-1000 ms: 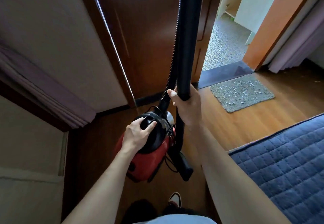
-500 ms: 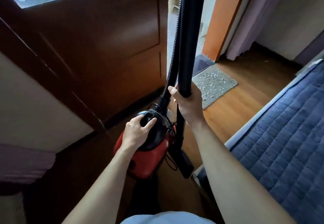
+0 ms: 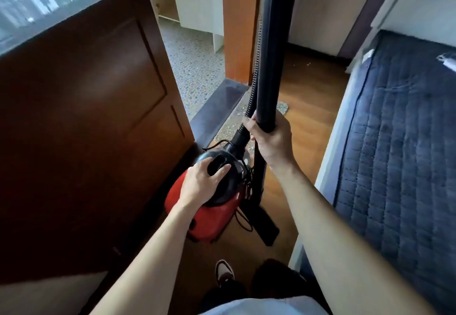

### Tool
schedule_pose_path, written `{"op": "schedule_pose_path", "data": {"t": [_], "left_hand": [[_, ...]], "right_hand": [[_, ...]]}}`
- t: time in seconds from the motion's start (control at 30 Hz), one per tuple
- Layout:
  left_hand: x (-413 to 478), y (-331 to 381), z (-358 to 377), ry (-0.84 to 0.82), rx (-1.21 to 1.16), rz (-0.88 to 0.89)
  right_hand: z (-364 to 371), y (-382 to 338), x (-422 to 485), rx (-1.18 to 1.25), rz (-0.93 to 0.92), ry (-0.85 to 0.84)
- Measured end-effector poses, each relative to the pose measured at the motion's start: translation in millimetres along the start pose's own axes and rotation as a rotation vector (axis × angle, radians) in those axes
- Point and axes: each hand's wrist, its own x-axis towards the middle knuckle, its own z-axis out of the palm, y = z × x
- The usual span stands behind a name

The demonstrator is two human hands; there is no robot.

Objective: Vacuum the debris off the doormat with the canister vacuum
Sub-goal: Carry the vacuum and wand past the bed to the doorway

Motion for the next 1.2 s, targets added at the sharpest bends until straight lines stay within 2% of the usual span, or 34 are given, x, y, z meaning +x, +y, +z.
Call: {"op": "schedule_pose_path", "data": {"t": [0.2,0.43,0.67,0.9,1.2], "left_hand": [[73.6,12.8,7.3,-0.076,-0.012,0.065],[142.2,63.3,41.7,-0.15,-0.05,0.146],[227.4,136.1,100.9,-0.169,-0.063,0.21],[323.9,225.9,172.4,-0.208,-0.073,0.193],[418.6,316.3,227.5,-0.169,-0.116,0.268]], "right_hand": [[-16.8,2.9,51.1,-0.039,-0.005,0.2],[-67.4,16.2,116.3,-0.081,-0.045,0.314],[-138.3,52.0,209.6,-0.109,-0.05,0.347],[-223.6,75.7,319.8,-0.096,-0.019,0.373],[-296.5,89.4,424.8,-0.141,-0.028,0.455]]}}
